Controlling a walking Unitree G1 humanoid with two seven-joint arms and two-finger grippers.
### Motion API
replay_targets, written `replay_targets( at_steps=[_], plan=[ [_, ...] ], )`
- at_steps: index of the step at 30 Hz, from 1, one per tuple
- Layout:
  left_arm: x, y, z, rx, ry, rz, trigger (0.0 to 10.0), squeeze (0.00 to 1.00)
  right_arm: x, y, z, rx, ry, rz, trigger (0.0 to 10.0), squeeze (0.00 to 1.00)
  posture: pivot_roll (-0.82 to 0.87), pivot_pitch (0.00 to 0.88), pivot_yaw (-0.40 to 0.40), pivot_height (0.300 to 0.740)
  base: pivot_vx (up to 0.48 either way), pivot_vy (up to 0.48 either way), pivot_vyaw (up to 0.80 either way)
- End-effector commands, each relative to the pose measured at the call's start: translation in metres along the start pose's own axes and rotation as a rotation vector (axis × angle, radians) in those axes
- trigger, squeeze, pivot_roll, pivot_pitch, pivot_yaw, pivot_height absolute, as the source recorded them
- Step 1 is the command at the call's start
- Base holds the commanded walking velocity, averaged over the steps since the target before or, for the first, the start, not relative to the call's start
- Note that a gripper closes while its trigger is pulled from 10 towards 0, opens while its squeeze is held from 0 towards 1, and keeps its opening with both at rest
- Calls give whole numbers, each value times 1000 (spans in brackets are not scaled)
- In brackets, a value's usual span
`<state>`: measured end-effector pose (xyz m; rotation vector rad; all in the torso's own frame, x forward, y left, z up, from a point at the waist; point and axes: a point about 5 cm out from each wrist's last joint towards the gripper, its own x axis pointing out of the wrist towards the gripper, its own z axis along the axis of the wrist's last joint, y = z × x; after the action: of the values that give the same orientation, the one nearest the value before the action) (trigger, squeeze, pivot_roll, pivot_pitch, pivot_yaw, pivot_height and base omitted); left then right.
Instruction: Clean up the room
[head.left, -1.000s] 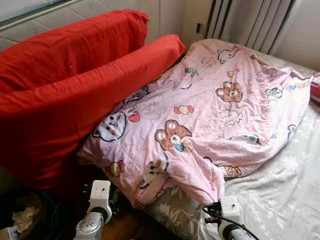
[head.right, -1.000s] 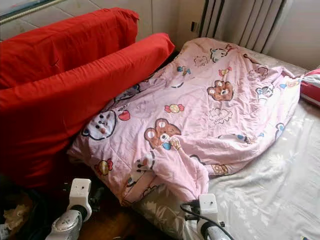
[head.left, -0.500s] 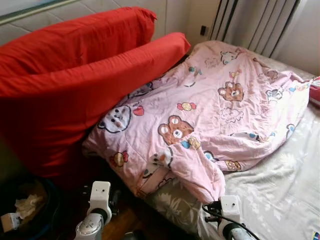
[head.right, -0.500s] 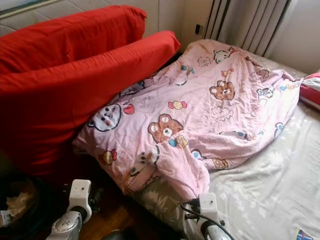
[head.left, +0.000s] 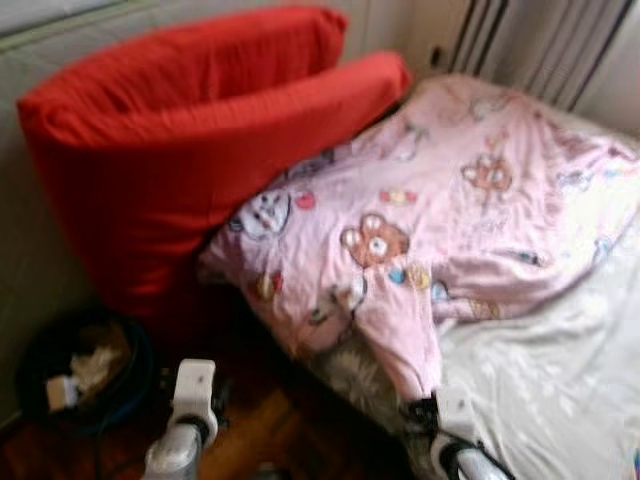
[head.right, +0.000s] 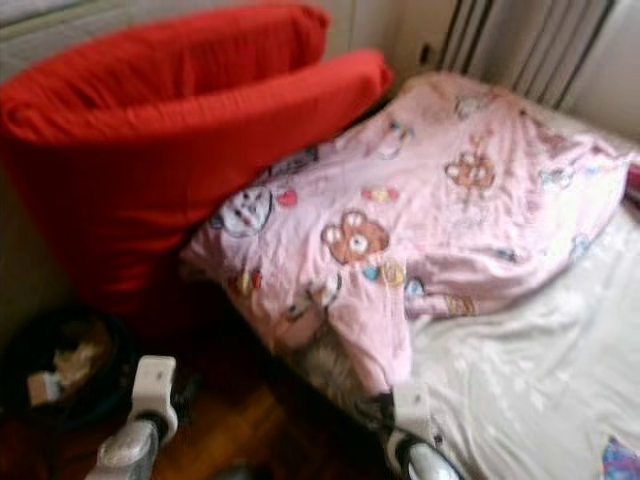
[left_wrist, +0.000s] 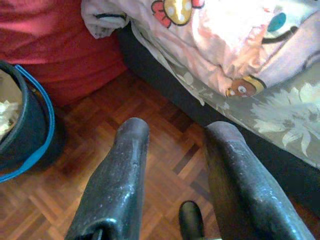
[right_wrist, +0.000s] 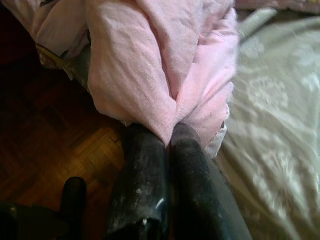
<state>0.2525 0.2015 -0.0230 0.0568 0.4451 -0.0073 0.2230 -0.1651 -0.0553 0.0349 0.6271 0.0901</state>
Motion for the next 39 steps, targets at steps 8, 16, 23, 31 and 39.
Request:
replay_targets(
  at_steps=[8,16,23,31,39],
  plan=[
    [-3,-3,-8,-2,27,-4,10000,0,-4,-21,2,17,-27,-139,10000,0,19,132,-21,740,-245,0,0],
    [-3,-1,-8,14,40,3,10000,0,0,-19,46,-140,-291,-137,10000,0,15,132,-18,740,-122,0,0],
    [-2,-4,-8,24,43,-6,10000,0,4,15,56,-269,-327,119,10000,0,13,134,-18,740,0,0,0],
    [-2,-5,-8,33,47,-11,10000,0,-6,3,76,-347,-506,9,10000,0,11,134,-19,740,0,0,0],
    [-2,-5,-9,36,52,-15,10000,0,-27,1,95,-466,-711,-97,10000,0,11,133,-20,740,0,0,0]
  ],
)
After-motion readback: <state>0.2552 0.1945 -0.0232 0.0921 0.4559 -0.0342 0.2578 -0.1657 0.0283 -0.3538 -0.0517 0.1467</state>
